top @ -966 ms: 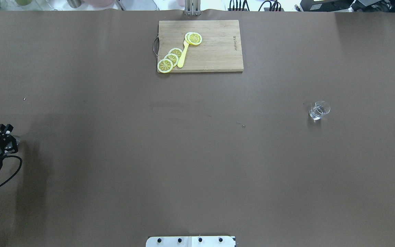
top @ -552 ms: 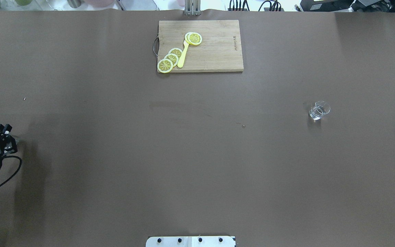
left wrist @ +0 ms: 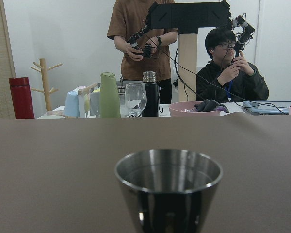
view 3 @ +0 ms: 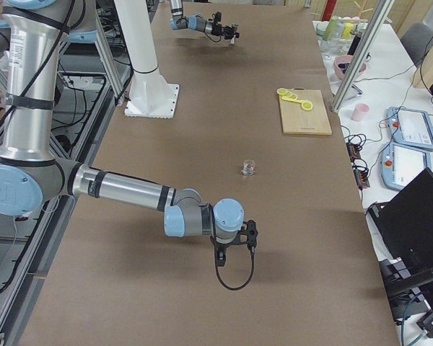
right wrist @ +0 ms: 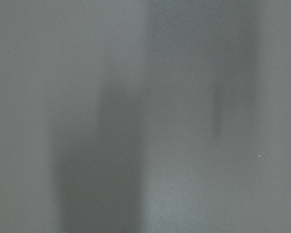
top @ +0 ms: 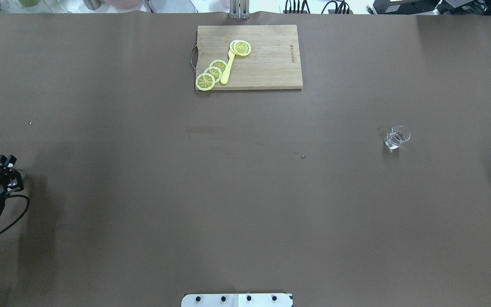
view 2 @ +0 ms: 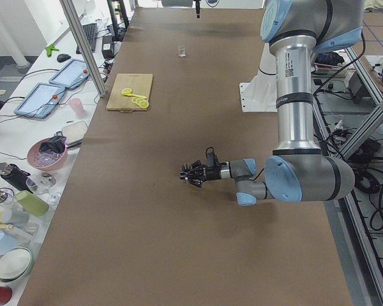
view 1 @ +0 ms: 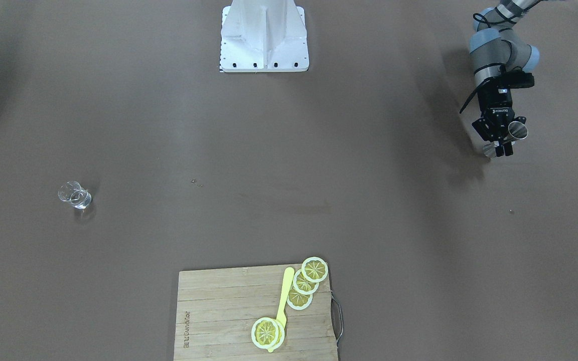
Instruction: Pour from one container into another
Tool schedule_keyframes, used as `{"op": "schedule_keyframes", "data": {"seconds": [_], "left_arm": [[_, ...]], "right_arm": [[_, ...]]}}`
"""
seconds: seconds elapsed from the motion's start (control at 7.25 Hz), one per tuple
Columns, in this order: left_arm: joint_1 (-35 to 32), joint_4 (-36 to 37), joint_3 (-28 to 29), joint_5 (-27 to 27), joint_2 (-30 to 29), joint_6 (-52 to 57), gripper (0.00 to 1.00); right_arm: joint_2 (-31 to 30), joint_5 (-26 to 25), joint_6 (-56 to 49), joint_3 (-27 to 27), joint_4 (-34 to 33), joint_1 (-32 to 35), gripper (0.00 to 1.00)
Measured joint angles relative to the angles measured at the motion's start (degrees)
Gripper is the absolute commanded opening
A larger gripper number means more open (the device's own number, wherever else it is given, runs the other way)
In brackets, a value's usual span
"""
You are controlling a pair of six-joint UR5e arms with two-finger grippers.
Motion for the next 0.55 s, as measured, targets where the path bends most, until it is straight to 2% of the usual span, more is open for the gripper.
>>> {"op": "schedule_keyframes", "data": {"seconds": [0.28,0.55], "left_arm": [[0.05,1.08,0.0,-0.02,-0.43,0.0,0.13],[0.06,1.58,0.09,-0.08,-1.02,0.0,0.21]], "right_arm": [[1.83,-0.39,-0.05,7.36,-10.53,-1.35,1.0],[7.68,-3.46,-0.39,12.89,-24.63,-2.07,1.0]]}}
